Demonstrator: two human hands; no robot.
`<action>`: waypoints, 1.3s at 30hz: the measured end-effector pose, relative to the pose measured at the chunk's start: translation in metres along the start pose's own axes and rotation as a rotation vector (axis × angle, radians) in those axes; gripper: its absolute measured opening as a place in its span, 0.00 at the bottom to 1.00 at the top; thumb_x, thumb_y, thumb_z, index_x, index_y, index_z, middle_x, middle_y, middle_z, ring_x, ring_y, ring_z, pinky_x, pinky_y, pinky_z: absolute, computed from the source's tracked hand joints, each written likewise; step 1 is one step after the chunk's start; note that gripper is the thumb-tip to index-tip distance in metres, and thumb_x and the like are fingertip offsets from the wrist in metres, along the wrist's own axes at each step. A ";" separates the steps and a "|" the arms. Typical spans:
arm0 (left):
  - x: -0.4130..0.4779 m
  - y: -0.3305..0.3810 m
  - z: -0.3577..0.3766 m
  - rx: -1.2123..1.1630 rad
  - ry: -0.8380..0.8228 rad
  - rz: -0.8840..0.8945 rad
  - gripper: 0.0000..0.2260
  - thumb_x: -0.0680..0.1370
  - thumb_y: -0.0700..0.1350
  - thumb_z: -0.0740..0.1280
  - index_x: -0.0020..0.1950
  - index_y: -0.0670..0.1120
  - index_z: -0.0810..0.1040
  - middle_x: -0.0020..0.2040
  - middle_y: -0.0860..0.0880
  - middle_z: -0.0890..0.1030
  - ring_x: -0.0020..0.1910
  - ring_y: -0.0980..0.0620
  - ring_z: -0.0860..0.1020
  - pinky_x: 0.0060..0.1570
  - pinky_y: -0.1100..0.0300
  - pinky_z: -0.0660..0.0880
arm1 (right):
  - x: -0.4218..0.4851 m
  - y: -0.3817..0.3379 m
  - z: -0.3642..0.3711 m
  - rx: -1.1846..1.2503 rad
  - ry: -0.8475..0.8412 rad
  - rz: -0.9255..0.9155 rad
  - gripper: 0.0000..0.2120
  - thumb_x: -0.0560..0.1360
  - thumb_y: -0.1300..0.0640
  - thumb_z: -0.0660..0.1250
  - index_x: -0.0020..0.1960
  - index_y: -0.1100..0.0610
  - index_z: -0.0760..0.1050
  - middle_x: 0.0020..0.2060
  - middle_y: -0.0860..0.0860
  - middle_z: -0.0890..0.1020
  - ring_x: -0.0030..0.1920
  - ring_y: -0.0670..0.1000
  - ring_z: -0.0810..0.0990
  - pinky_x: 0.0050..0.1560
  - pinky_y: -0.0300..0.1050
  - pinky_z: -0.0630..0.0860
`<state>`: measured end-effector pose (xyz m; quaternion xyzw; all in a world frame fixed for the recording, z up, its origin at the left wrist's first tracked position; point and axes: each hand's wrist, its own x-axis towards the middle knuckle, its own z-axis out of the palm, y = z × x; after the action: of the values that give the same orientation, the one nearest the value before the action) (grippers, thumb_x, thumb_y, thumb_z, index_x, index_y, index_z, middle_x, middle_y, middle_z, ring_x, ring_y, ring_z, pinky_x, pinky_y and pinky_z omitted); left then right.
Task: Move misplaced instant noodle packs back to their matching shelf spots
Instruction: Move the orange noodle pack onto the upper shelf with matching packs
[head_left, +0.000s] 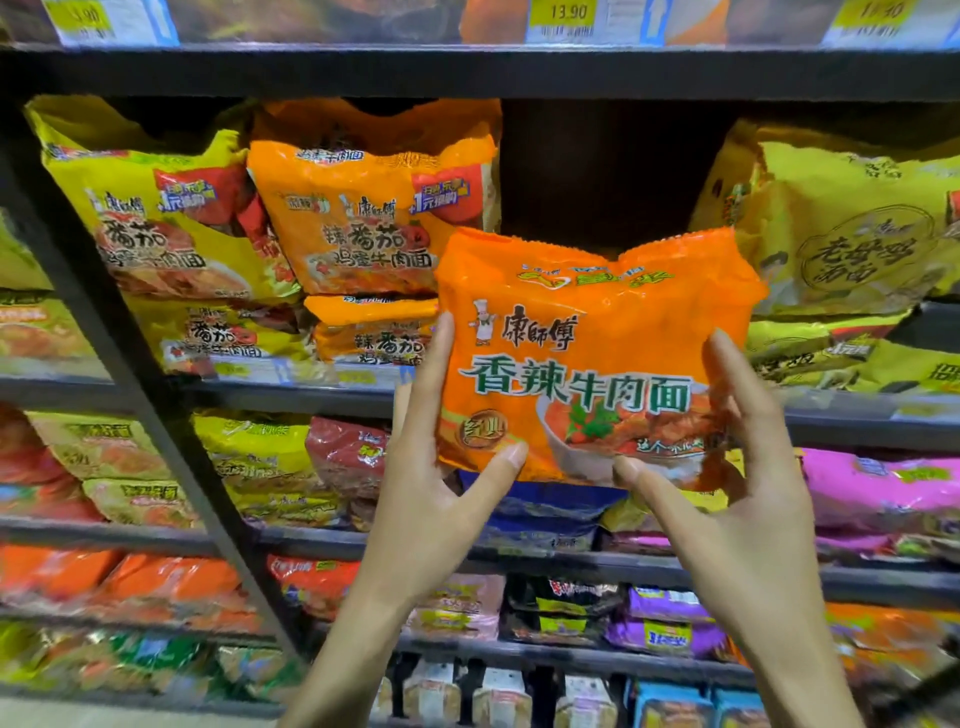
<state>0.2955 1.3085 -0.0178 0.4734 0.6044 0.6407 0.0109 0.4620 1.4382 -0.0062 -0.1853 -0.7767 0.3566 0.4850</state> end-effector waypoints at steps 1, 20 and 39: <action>-0.002 0.000 -0.001 -0.005 -0.006 -0.010 0.39 0.78 0.49 0.72 0.79 0.70 0.52 0.81 0.64 0.58 0.81 0.52 0.59 0.73 0.39 0.67 | -0.003 -0.001 0.001 -0.001 0.001 0.012 0.46 0.70 0.60 0.77 0.76 0.31 0.57 0.71 0.29 0.65 0.70 0.32 0.66 0.65 0.39 0.71; 0.031 0.031 -0.030 -0.107 0.059 0.116 0.41 0.74 0.46 0.75 0.78 0.70 0.57 0.78 0.60 0.65 0.75 0.53 0.70 0.65 0.49 0.78 | 0.033 -0.054 -0.002 -0.009 0.030 -0.154 0.45 0.69 0.62 0.77 0.76 0.36 0.61 0.71 0.30 0.68 0.70 0.36 0.70 0.64 0.41 0.75; 0.151 0.098 -0.051 -0.047 0.214 0.480 0.38 0.77 0.39 0.75 0.81 0.52 0.57 0.76 0.41 0.70 0.74 0.42 0.71 0.70 0.42 0.73 | 0.145 -0.122 -0.019 0.011 0.087 -0.499 0.41 0.72 0.65 0.75 0.79 0.51 0.59 0.74 0.43 0.69 0.71 0.38 0.70 0.68 0.46 0.75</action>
<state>0.2353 1.3321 0.1579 0.5324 0.4574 0.6852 -0.1946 0.4195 1.4544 0.1784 -0.0002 -0.7748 0.2219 0.5920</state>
